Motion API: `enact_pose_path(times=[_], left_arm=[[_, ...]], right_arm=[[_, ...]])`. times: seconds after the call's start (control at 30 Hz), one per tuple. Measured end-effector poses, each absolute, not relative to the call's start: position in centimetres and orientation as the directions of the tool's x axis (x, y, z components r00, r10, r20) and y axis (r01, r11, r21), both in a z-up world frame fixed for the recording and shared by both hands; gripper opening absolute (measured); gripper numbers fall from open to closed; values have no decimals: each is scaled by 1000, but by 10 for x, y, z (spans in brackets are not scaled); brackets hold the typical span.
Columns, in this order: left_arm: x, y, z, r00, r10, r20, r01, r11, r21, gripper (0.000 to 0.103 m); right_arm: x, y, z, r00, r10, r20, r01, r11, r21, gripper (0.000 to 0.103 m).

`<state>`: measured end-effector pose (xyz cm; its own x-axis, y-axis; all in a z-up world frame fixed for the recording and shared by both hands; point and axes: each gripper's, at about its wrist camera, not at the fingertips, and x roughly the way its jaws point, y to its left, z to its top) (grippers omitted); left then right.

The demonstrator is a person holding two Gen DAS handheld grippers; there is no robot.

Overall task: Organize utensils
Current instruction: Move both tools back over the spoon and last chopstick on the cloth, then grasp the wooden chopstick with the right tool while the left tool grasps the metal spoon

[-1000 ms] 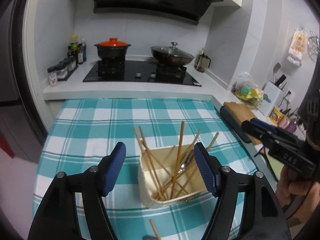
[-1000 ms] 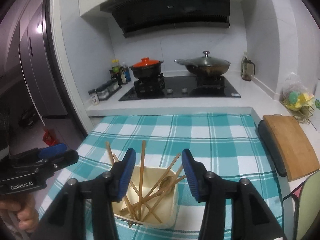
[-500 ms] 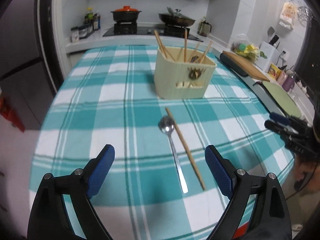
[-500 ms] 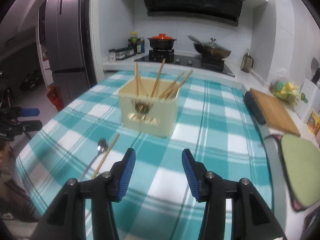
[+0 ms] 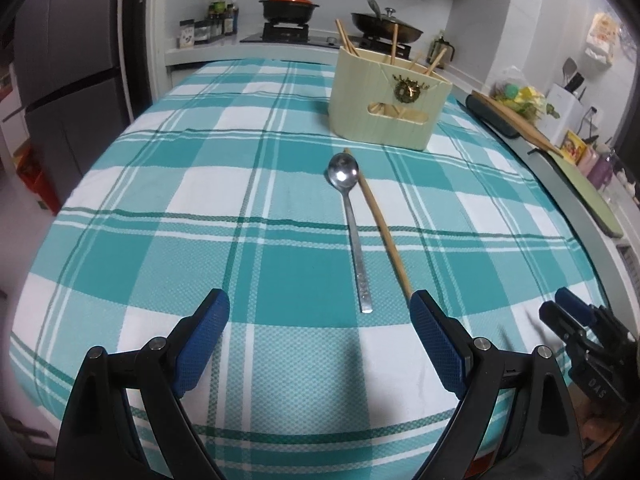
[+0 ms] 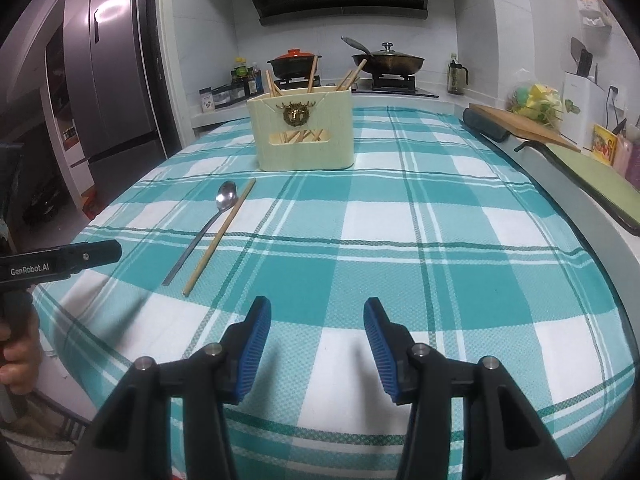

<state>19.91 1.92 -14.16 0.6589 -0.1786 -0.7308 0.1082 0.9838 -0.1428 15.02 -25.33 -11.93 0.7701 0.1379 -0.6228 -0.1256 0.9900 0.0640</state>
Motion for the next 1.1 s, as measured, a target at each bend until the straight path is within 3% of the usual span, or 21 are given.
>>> enact_pose_path(times=[0.37, 0.9, 0.97, 1.1], left_arm=[[199, 19, -143, 668, -132, -733, 95, 991, -92, 92], [205, 46, -153, 670, -102, -735, 22, 993, -118, 92], [204, 49, -154, 671, -98, -735, 12, 992, -122, 92], [199, 52, -151, 678, -87, -730, 5, 994, -113, 92]], right_arm=[[147, -254, -129, 754, 140, -642, -125, 990, 69, 49], [184, -233, -125, 709, 168, -685, -193, 980, 41, 49], [207, -215, -118, 679, 207, -704, -252, 967, 41, 41], [260, -166, -112, 620, 269, -737, -363, 931, 35, 36]])
